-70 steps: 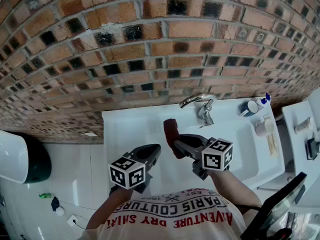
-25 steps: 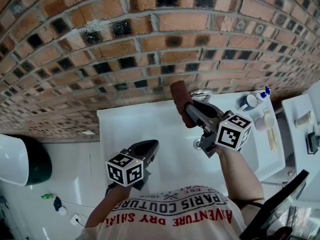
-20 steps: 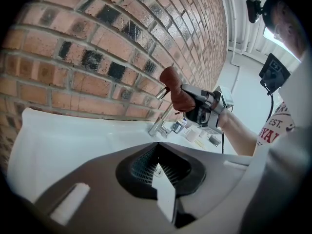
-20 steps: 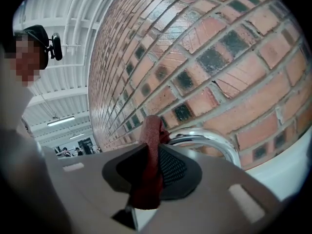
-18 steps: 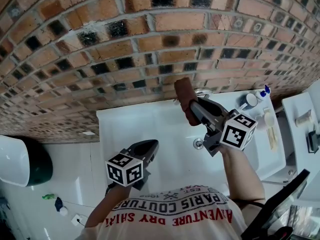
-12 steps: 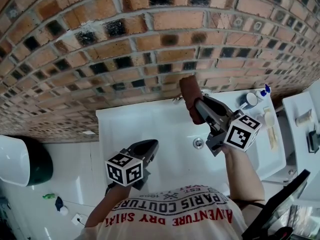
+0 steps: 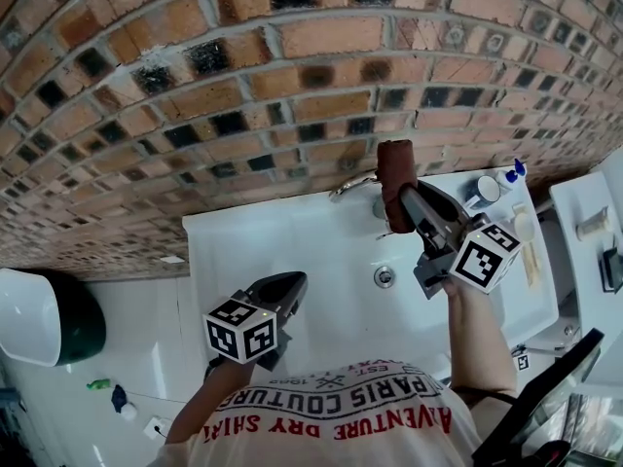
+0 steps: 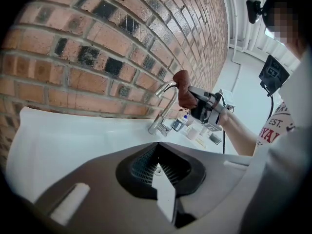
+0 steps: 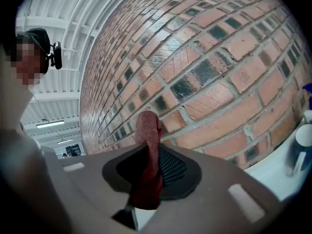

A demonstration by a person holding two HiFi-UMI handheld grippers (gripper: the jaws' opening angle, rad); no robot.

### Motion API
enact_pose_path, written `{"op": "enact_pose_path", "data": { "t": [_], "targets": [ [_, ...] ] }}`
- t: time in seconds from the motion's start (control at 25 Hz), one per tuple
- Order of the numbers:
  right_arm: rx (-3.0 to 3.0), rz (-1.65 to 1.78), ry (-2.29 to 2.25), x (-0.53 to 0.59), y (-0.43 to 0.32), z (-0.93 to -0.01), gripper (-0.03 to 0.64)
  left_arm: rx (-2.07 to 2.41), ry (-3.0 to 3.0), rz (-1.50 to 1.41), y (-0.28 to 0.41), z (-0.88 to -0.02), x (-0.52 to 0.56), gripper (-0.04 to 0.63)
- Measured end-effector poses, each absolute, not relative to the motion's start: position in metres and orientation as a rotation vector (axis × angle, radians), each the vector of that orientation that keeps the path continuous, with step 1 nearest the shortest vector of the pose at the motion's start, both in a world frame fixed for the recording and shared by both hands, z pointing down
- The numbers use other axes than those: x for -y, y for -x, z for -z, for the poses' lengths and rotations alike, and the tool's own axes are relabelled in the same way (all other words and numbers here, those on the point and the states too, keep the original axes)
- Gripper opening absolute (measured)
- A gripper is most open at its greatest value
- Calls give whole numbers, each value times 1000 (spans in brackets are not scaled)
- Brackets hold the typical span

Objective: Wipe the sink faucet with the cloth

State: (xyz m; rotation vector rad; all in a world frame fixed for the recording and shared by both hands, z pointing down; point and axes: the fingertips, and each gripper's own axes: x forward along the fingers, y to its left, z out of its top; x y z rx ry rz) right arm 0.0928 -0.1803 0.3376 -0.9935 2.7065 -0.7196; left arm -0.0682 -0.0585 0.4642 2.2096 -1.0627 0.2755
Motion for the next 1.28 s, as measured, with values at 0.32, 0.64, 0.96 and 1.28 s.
{"op": "enact_pose_path", "data": {
  "t": [0.32,0.64,0.96,1.28],
  "targets": [
    [-2638,741,1100,189,-119,-357,67,1060,-2204,-298,66,-468,59,5],
    [-2584,838,1240,200,-141,-400,66,1045,-2196,-309,62,-473,60,5],
    [-2561,1011,1340,209,-143,-461,66,1048,-2183,-326,64,-479,62,5],
    [-2541,1010,1351,211,-140,-474,66,1061,-2172,-326,68,-483,64,5]
  ]
}}
